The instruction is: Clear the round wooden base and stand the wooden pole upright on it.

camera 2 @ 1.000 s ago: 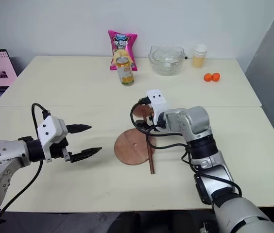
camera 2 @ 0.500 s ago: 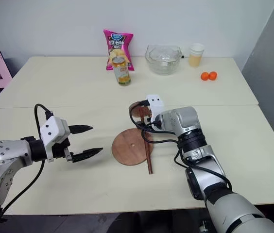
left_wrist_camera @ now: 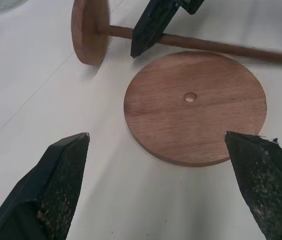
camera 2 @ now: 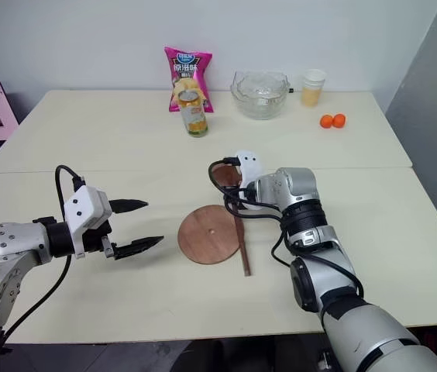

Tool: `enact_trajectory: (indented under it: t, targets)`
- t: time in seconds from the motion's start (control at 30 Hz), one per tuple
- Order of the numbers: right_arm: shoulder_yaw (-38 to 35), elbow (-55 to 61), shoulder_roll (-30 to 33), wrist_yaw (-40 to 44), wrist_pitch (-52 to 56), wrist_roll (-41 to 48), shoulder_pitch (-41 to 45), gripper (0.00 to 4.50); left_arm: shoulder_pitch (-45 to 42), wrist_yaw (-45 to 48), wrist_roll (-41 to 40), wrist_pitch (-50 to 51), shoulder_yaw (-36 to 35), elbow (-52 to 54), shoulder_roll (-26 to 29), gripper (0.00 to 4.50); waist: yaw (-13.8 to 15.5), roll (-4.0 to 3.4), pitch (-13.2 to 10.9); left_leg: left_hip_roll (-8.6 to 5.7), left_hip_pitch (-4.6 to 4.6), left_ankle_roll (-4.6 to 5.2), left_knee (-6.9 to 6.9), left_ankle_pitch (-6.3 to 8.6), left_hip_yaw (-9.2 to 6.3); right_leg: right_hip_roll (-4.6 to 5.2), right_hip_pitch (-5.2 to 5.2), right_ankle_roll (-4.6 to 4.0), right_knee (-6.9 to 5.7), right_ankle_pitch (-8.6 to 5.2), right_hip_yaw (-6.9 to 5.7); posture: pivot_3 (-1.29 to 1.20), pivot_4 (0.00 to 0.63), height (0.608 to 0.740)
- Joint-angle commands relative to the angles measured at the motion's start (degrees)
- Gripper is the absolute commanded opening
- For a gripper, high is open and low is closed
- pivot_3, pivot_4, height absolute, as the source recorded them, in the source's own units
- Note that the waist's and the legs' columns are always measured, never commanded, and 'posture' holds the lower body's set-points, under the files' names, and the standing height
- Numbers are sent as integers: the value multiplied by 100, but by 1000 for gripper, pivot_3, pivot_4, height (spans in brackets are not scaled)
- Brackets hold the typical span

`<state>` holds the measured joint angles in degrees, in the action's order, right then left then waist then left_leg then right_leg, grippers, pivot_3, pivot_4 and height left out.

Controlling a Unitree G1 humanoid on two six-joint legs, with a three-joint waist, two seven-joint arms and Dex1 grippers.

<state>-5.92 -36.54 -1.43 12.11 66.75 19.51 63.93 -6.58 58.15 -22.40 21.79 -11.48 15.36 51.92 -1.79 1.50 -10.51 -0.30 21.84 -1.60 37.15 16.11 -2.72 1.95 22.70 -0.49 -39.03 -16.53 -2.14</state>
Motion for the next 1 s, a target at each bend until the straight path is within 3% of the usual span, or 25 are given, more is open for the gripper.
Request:
enact_trajectory:
  t: [0.03,0.3,0.43,0.53,0.73,1.0]
  targets:
    - [-282,51,-50,-26,9,160,211,246,-136,8,-138,-15,-114,125,5,4500,2,0,0,0,1,0,0,0,0,0,0,0,0,0,0,0,150,740]
    - [-436,527,64,146,189,290,193,246,-181,-55,-493,174,-239,194,-127,4500,-1,0,0,0,2,0,0,0,1,0,2,0,-1,0,1,0,150,740]
    - [24,1867,297,716,-25,459,-120,246,-115,-104,-549,164,-339,207,-119,4500,2,0,0,0,8,0,0,0,0,0,8,0,0,0,1,0,150,740]
    - [170,3332,472,1458,-905,761,-658,246,111,-117,-528,124,-582,170,-56,4500,3,1,1,0,22,0,1,0,1,0,24,1,1,0,2,0,150,740]
    - [647,4639,716,2333,-2655,660,-1487,246,525,-92,-505,-34,-933,326,-49,4500,1,3,2,2,26,0,-1,0,6,-1,36,2,-4,0,7,0,150,740]
    - [1355,4877,259,2847,-4901,380,-2428,245,864,0,-726,-325,-1252,563,-270,4500,3,4,3,3,23,-1,0,-1,7,-1,38,2,-10,1,7,0,150,740]
